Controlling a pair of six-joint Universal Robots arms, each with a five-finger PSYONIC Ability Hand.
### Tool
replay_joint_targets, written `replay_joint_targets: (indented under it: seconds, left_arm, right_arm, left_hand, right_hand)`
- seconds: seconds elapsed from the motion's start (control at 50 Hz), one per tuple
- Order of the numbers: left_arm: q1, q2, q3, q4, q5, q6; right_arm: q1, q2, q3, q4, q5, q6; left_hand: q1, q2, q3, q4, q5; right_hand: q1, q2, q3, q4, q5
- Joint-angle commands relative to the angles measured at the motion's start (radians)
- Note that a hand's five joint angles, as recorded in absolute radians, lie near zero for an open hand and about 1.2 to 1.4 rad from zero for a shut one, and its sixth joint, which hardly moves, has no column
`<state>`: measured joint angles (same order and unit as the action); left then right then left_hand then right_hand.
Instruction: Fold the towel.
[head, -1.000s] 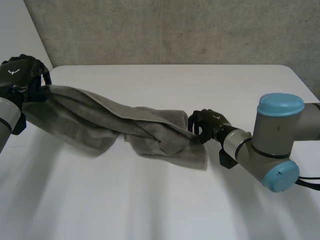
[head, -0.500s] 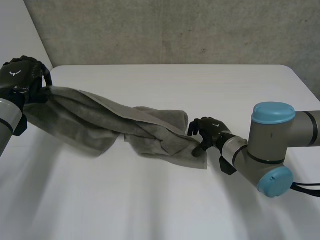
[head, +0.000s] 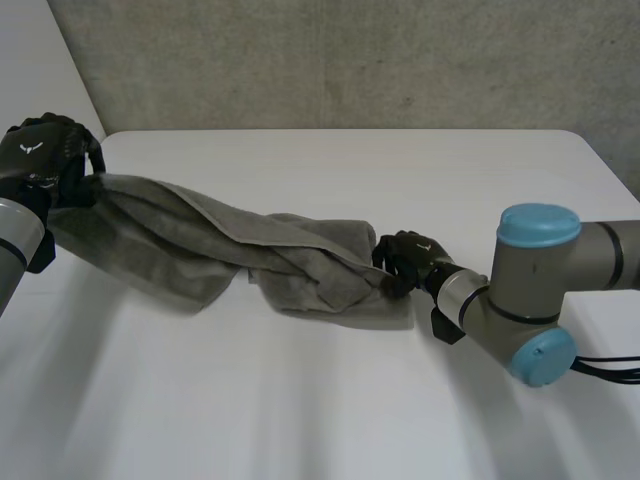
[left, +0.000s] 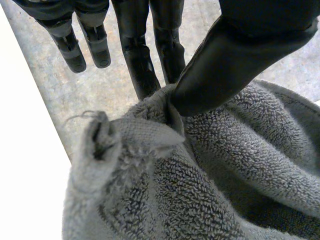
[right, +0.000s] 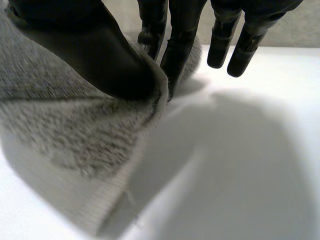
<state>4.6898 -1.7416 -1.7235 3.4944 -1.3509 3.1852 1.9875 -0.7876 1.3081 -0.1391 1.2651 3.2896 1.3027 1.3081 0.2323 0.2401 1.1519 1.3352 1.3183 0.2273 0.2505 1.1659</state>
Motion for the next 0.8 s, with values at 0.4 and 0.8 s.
replay_joint_targets:
  seconds: [0.4,0.8]
  left_arm:
    - [-0.040,0.337,0.381,-0.326,0.111,-0.105]
    - [-0.100,-0.131,0.261,-0.264,0.107,0.070]
  right_arm:
    - [-0.277,-0.640,-0.441,0.512,-0.366,0.021]
    - [-0.090,-0.402,-0.119,0.385,0.083,-0.634]
  left_hand:
    - [0.094,0.088,-0.058,-0.066,0.070]
    - [0.094,0.088,-0.058,-0.066,0.070]
  right_hand:
    - [0.061,0.078,-0.053,-0.076,0.056]
    - [0.061,0.078,-0.053,-0.076,0.056]
